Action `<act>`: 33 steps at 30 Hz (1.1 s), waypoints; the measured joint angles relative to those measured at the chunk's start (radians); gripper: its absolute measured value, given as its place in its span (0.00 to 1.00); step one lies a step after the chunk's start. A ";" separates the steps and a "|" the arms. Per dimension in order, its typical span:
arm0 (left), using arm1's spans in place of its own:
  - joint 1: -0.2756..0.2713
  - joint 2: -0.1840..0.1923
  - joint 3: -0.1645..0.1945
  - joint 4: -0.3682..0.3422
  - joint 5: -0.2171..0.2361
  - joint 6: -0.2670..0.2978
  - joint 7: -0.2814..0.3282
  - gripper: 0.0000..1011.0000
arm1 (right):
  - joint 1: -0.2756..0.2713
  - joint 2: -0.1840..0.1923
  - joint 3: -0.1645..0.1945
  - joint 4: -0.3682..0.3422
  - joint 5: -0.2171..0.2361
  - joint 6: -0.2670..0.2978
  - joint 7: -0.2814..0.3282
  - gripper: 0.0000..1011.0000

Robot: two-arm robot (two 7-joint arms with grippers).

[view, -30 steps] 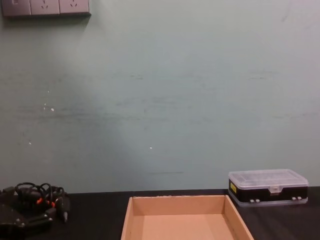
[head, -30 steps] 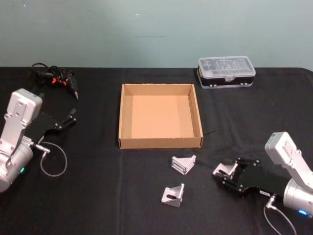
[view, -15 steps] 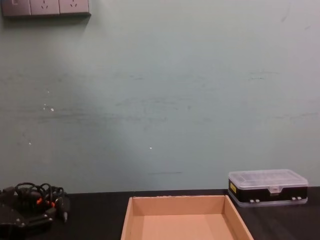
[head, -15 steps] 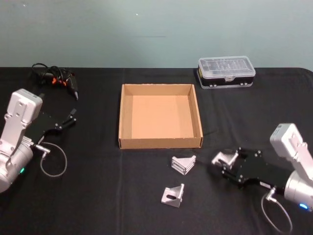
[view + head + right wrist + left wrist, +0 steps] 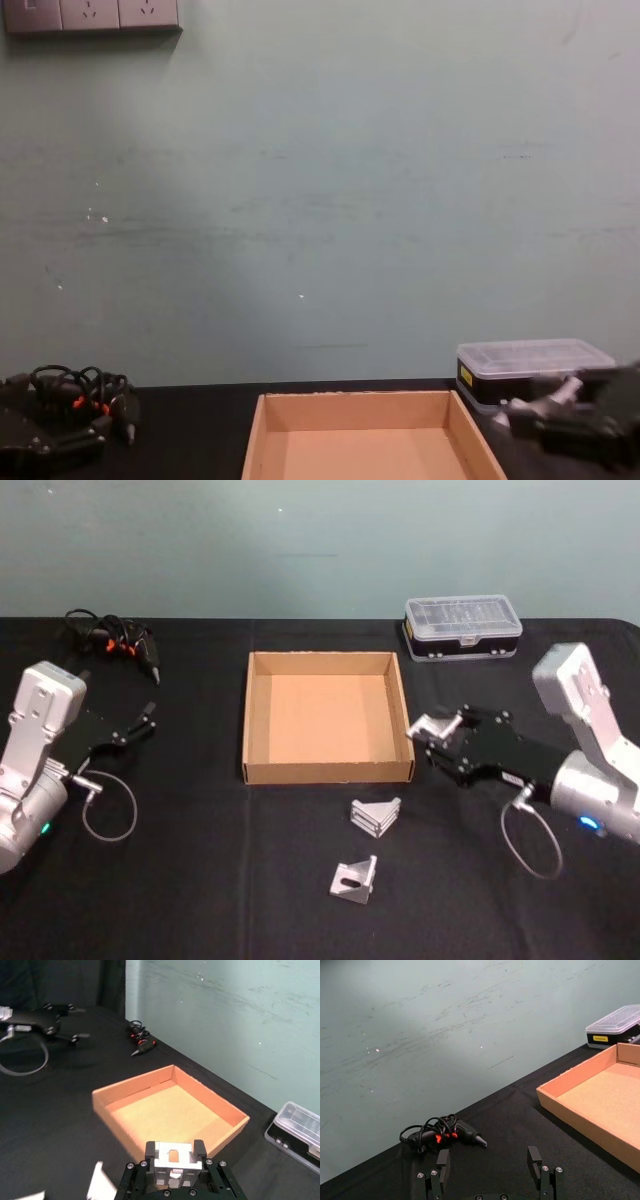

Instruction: Use one hand to pick up the angle iron from the table and place it into the box.

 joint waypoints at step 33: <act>0.000 0.000 0.000 0.000 0.000 0.000 0.000 1.00 | 0.560 -0.398 -0.196 0.812 -0.064 0.040 0.050 0.45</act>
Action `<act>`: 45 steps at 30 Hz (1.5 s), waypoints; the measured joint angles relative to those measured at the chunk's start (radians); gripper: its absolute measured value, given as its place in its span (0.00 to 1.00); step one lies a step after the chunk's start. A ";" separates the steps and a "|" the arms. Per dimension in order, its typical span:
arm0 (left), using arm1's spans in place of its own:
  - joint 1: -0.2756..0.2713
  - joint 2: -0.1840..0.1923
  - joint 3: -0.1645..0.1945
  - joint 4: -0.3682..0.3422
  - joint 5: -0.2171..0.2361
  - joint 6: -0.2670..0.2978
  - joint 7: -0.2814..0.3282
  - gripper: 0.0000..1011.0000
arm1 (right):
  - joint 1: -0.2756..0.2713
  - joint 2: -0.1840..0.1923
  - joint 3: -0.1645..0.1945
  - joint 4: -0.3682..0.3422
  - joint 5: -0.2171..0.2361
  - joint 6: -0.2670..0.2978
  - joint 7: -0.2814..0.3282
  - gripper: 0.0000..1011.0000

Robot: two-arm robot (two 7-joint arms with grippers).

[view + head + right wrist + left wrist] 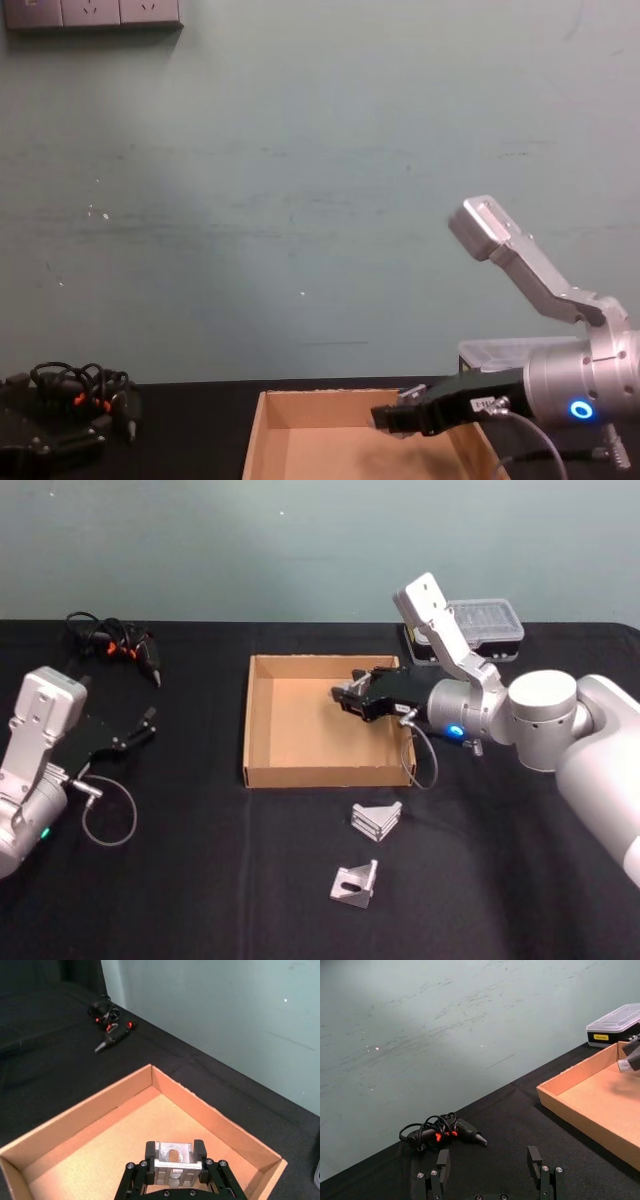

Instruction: Use one hand to pick up the angle iron from the table and place it into the box.

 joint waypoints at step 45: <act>0.000 0.000 0.000 0.000 0.000 0.000 0.000 1.00 | 0.007 -0.018 0.006 0.040 -0.028 0.003 -0.003 0.99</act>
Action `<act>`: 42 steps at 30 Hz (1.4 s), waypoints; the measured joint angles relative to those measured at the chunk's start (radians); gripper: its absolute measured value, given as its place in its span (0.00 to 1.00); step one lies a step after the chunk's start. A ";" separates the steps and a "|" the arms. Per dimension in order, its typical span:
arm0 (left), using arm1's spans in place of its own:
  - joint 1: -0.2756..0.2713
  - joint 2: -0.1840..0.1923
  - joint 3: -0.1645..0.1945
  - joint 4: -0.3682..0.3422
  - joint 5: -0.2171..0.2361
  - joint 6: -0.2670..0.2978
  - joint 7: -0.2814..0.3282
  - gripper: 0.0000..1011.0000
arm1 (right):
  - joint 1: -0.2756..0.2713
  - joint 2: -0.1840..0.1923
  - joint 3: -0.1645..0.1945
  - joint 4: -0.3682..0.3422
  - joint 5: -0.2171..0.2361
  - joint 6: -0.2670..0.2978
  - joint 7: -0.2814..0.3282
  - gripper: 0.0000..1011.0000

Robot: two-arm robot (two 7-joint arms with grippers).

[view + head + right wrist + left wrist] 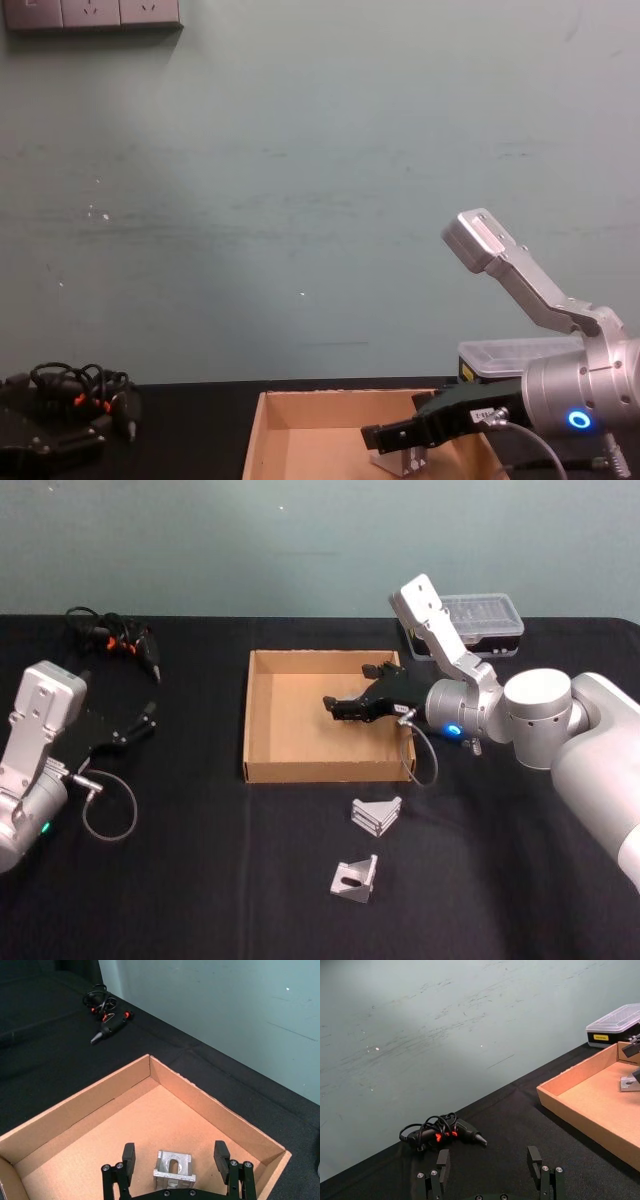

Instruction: Use one hand to pick up the angle iron from the table and place it into the box.

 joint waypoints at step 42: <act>0.000 0.000 0.000 0.000 0.000 0.000 0.000 1.00 | -0.648 0.382 0.157 -0.956 0.157 0.084 -0.104 0.99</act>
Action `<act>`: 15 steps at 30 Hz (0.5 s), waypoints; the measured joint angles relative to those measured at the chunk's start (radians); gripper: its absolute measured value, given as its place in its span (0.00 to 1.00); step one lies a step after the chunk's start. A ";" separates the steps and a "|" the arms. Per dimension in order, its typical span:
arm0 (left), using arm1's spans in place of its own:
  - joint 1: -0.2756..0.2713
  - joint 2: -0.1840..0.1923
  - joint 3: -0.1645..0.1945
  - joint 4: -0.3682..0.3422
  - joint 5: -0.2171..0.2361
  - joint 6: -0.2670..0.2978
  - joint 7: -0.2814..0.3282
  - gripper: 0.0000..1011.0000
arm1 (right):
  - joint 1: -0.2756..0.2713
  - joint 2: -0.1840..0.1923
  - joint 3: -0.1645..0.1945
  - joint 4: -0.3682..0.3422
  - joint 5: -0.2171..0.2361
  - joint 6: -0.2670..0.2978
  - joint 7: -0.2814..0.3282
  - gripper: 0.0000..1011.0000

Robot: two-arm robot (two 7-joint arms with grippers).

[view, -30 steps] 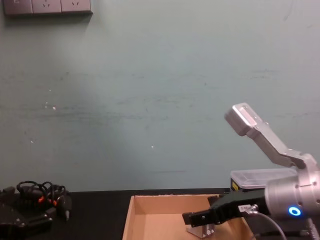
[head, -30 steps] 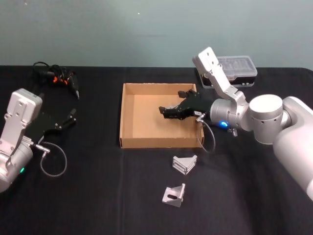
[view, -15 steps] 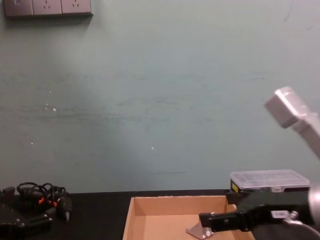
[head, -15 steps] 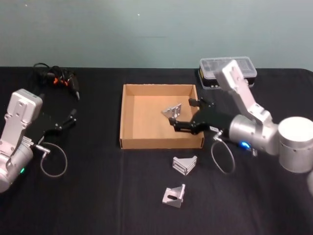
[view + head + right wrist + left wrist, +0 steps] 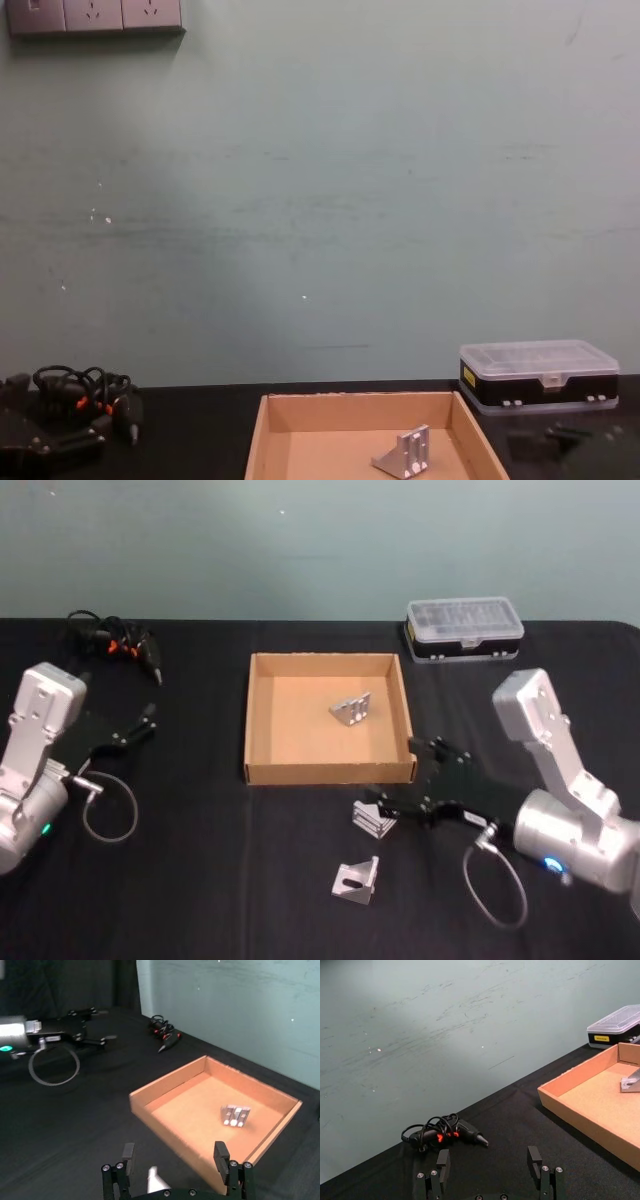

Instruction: Use one hand to pick up the angle iron from the table and place it into the box.

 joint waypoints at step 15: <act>0.000 0.000 0.000 0.000 0.000 0.000 0.000 1.00 | -0.091 0.018 0.001 -0.017 0.033 -0.004 -0.020 0.99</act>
